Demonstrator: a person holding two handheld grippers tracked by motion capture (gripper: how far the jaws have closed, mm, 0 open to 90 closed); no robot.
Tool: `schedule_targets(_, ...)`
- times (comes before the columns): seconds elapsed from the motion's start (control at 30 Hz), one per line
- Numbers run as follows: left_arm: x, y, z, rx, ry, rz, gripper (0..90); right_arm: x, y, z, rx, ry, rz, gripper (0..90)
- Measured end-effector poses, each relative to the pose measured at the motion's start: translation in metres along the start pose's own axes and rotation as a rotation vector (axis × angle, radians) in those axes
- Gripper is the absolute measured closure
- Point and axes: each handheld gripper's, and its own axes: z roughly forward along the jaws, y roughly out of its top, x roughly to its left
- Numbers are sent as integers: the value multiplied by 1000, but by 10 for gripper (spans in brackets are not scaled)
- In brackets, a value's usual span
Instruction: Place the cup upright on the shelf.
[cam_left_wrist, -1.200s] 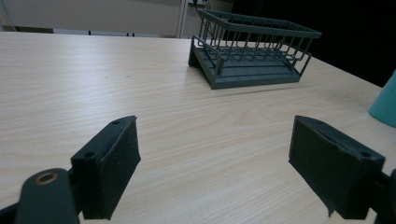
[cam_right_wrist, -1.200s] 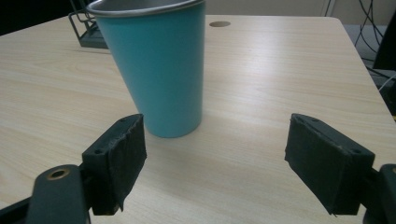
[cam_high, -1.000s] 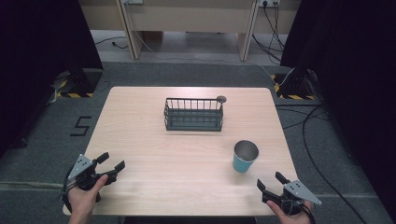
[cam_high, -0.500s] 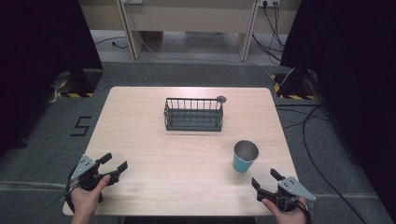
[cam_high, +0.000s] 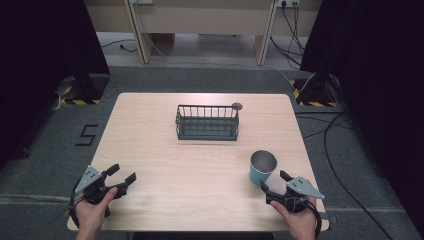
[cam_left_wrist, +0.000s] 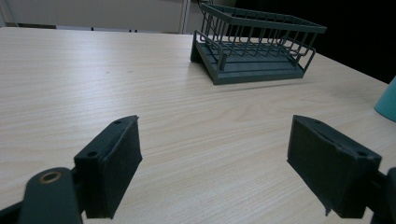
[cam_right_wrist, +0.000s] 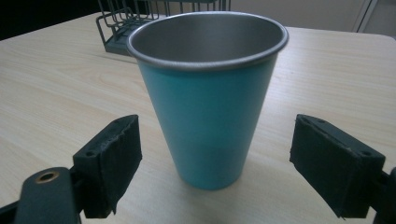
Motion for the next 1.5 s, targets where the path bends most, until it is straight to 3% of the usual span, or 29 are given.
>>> schedule_targets(0.77, 0, 0, 0, -3, -1, 0, 170, 1, 13, 41, 26, 11, -34, 154)
schedule_targets(1.5, 0, 1, 0, -5, 2, -3, 171, 1, 11, 52, -16, 28, -38, 172)
